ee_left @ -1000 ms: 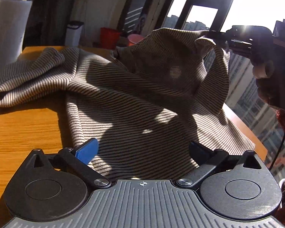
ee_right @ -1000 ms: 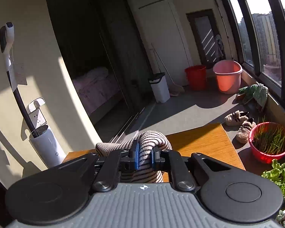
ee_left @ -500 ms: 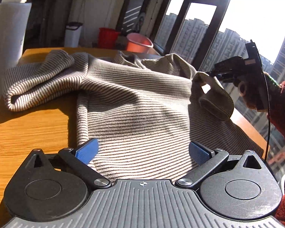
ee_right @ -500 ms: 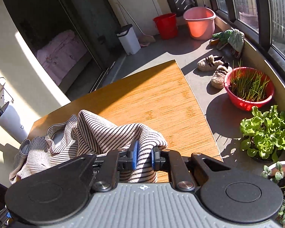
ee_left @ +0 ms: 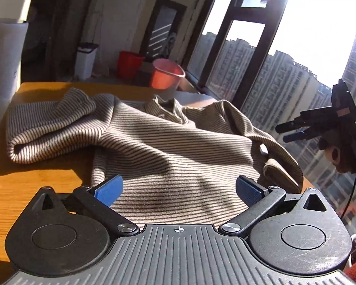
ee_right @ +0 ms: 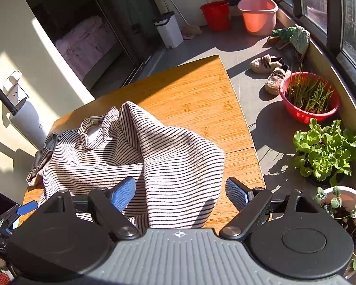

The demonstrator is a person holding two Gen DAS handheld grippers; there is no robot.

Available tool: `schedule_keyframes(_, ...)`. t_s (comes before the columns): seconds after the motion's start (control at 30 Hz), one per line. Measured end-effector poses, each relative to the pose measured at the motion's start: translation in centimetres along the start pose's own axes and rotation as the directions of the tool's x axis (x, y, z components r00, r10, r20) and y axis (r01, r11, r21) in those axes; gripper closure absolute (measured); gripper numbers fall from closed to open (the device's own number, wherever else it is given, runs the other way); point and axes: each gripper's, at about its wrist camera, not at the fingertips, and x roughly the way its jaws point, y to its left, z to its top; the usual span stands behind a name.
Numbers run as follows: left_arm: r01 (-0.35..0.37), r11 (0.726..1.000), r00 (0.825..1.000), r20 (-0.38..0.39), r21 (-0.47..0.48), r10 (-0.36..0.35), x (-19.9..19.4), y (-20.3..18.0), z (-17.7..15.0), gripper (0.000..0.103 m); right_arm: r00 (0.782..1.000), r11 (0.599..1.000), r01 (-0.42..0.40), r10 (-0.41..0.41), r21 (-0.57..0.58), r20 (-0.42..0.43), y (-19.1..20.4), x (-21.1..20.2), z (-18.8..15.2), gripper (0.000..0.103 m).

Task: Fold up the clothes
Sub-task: 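Grasp the sleeve cuff nearest the right gripper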

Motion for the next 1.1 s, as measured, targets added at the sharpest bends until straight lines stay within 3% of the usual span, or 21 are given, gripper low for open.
schedule_keyframes(0.07, 0.003, 1.0, 1.0, -0.02, -0.008, -0.003, 1.1, 0.1, -0.3, 0.0, 0.994, 0.994, 0.103, -0.101, -0.031, 0.052, -0.2, -1.6, -0.9, 0.018)
schedule_keyframes(0.13, 0.007, 1.0, 0.999, -0.038, -0.014, -0.007, 1.7, 0.1, -0.6, 0.0, 0.964, 0.968, 0.236, -0.222, -0.083, 0.149, 0.1, -2.9, -1.3, 0.02)
schedule_keyframes(0.17, 0.008, 1.0, 0.999, -0.044, -0.019, -0.009, 1.8, 0.2, -0.6, 0.0, 0.947, 0.954, 0.276, -0.249, -0.12, 0.203, 0.6, -3.4, -1.4, 0.031)
schedule_keyframes(0.2, 0.007, 1.0, 0.999, -0.048, -0.023, -0.008, 1.9, 0.2, -0.6, 0.0, 0.938, 0.947, 0.286, -0.246, -0.147, 0.243, 1.3, -3.6, -1.4, 0.048)
schedule_keyframes(0.23, 0.003, 1.0, 0.999, -0.051, -0.028, -0.005, 2.0, 0.3, -0.6, 0.0, 0.939, 0.951, 0.265, -0.217, -0.159, 0.266, 1.9, -3.4, -1.2, 0.056)
schedule_keyframes(0.33, -0.009, 1.0, 0.998, -0.055, -0.025, 0.008, 2.0, 0.3, -0.8, 0.0, 0.951, 0.966, 0.159, -0.094, -0.204, 0.296, 4.6, -1.1, 0.0, 0.059)
schedule_keyframes(0.43, -0.033, 0.999, 0.998, -0.05, -0.013, 0.032, 1.7, 0.1, -1.1, 0.0, 0.959, 0.939, 0.147, -0.059, -0.311, 0.276, 8.1, 3.7, 1.1, 0.059)
schedule_keyframes(0.47, -0.04, 0.999, 0.998, -0.048, -0.012, 0.04, 1.6, 0.0, -1.2, 0.0, 0.966, 0.931, 0.149, -0.065, -0.334, 0.251, 9.0, 5.5, 1.5, 0.06)
schedule_keyframes(0.6, -0.066, 0.998, 0.997, -0.043, -0.001, 0.066, 0.9, -0.1, -1.7, 0.0, 0.981, 0.897, 0.152, -0.087, -0.416, 0.172, 11.7, 12.1, 2.6, 0.083)
schedule_keyframes(0.63, -0.072, 0.997, 0.997, -0.041, 0.006, 0.072, 0.7, -0.2, -1.9, 0.0, 0.975, 0.866, 0.189, -0.11, -0.463, 0.194, 12.5, 13.4, 2.6, 0.088)
schedule_keyframes(0.7, -0.083, 0.996, 0.996, -0.034, 0.018, 0.084, 0.3, -0.5, -2.4, 0.0, 0.965, 0.83, 0.241, -0.148, -0.504, 0.217, 13.0, 15.1, 3.3, 0.089)
schedule_keyframes(0.77, -0.09, 0.996, 0.995, -0.03, 0.025, 0.091, 0.0, -0.8, -2.8, 0.0, 0.958, 0.836, 0.267, -0.178, -0.48, 0.223, 12.7, 15.9, 4.6, 0.089)
schedule_keyframes(0.87, -0.083, 0.996, 0.996, -0.027, 0.013, 0.083, -0.2, -0.7, -2.9, 0.0, 0.922, 0.821, 0.36, -0.241, -0.443, 0.302, 13.1, 14.8, 5.9, 0.089)
schedule_keyframes(0.93, -0.069, 0.997, 0.997, -0.035, -0.014, 0.069, -0.2, -0.4, -2.5, 0.0, 0.932, 0.853, 0.293, -0.154, -0.431, 0.329, 14.2, 12.5, 6.3, 0.088)
schedule_keyframes(1.0, -0.045, 0.997, 0.998, -0.039, -0.056, 0.043, -0.3, 0.0, -1.9, 0.0, 0.958, 0.893, 0.13, -0.001, -0.431, 0.287, 15.3, 10.8, 6.4, 0.088)
schedule_keyframes(1.1, -0.032, 0.997, 0.999, -0.005, -0.072, 0.032, -0.2, 0.5, -1.3, 0.0, 0.969, 0.879, -0.024, 0.138, -0.476, 0.206, 17.9, 11.1, 5.9, 0.084)
